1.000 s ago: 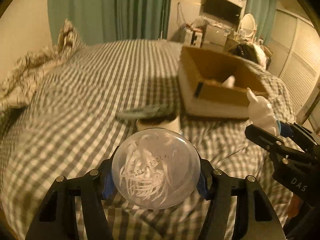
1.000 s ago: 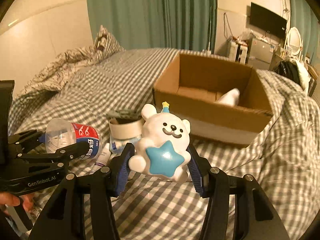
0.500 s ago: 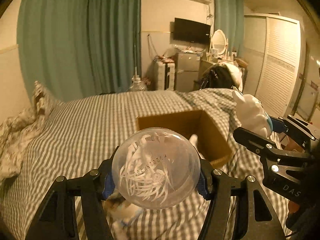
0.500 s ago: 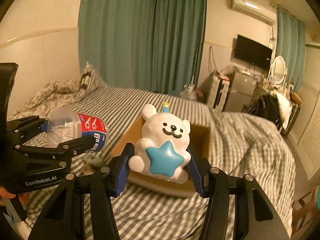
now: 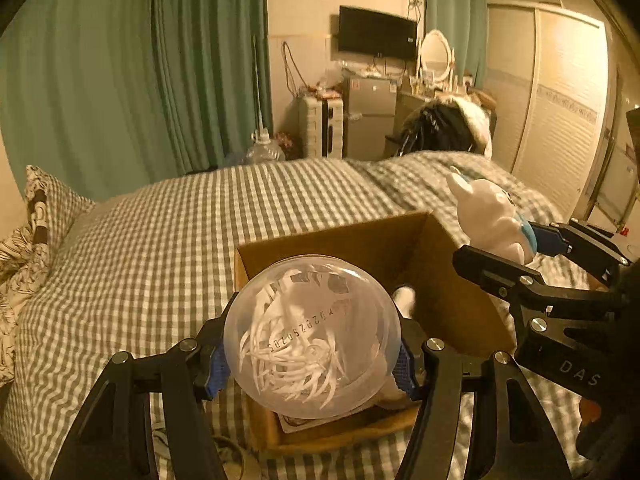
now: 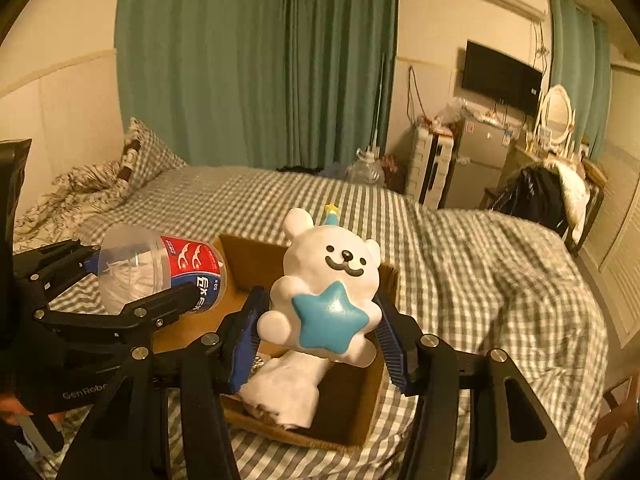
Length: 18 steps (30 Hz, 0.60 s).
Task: Organize objects
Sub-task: 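Lower the container and bear into the box and open both tools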
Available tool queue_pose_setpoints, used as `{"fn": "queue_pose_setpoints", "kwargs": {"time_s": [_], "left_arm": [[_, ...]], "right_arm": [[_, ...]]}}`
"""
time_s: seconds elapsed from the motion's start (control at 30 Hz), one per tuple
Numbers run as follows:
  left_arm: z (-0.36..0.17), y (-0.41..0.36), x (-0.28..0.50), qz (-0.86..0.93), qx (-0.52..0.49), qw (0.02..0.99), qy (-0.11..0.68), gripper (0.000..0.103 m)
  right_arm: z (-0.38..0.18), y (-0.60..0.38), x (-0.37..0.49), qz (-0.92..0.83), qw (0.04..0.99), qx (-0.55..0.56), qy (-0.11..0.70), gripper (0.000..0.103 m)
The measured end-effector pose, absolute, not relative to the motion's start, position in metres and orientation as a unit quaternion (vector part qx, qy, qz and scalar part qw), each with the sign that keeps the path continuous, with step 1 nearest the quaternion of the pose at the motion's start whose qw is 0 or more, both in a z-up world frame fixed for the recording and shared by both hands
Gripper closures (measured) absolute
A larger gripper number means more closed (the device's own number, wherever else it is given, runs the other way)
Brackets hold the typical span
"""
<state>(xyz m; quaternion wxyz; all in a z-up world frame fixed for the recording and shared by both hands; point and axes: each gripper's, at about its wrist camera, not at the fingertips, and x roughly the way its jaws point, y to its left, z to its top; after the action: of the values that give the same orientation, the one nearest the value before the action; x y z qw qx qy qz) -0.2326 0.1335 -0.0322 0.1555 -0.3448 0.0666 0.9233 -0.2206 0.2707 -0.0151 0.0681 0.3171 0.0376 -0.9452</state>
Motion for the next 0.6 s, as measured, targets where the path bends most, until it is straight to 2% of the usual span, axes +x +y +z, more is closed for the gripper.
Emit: {"fn": "queue_pose_setpoints", "kwargs": {"time_s": [0.2, 0.37, 0.4, 0.43, 0.47, 0.5, 0.6], "left_arm": [[-0.061, 0.137, -0.249, 0.913, -0.372, 0.155, 0.067, 0.038], [-0.071, 0.137, -0.254, 0.903, -0.392, 0.166, 0.048, 0.036], [-0.070, 0.136, -0.253, 0.903, -0.393, 0.169, 0.044, 0.034], [-0.067, 0.134, -0.250, 0.903, -0.392, 0.170, 0.042, 0.023], [-0.065, 0.132, -0.249, 0.904, -0.390, 0.167, 0.042, 0.014], [-0.060, 0.128, -0.245, 0.909, -0.384, 0.156, 0.042, 0.011], [-0.044, 0.116, -0.231, 0.913, -0.378, 0.152, 0.030, 0.010]], "right_arm": [[-0.050, 0.275, -0.241, -0.935, 0.070, 0.346, 0.036, 0.050], [-0.056, 0.277, -0.244, -0.934, 0.071, 0.350, 0.030, 0.050], [-0.055, 0.277, -0.242, -0.936, 0.068, 0.345, 0.032, 0.048], [-0.051, 0.277, -0.239, -0.939, 0.062, 0.336, 0.033, 0.037], [-0.045, 0.278, -0.234, -0.944, 0.052, 0.324, 0.032, 0.031], [-0.040, 0.279, -0.229, -0.947, 0.042, 0.316, 0.031, 0.023], [-0.021, 0.280, -0.214, -0.951, 0.030, 0.306, 0.027, 0.022]]}}
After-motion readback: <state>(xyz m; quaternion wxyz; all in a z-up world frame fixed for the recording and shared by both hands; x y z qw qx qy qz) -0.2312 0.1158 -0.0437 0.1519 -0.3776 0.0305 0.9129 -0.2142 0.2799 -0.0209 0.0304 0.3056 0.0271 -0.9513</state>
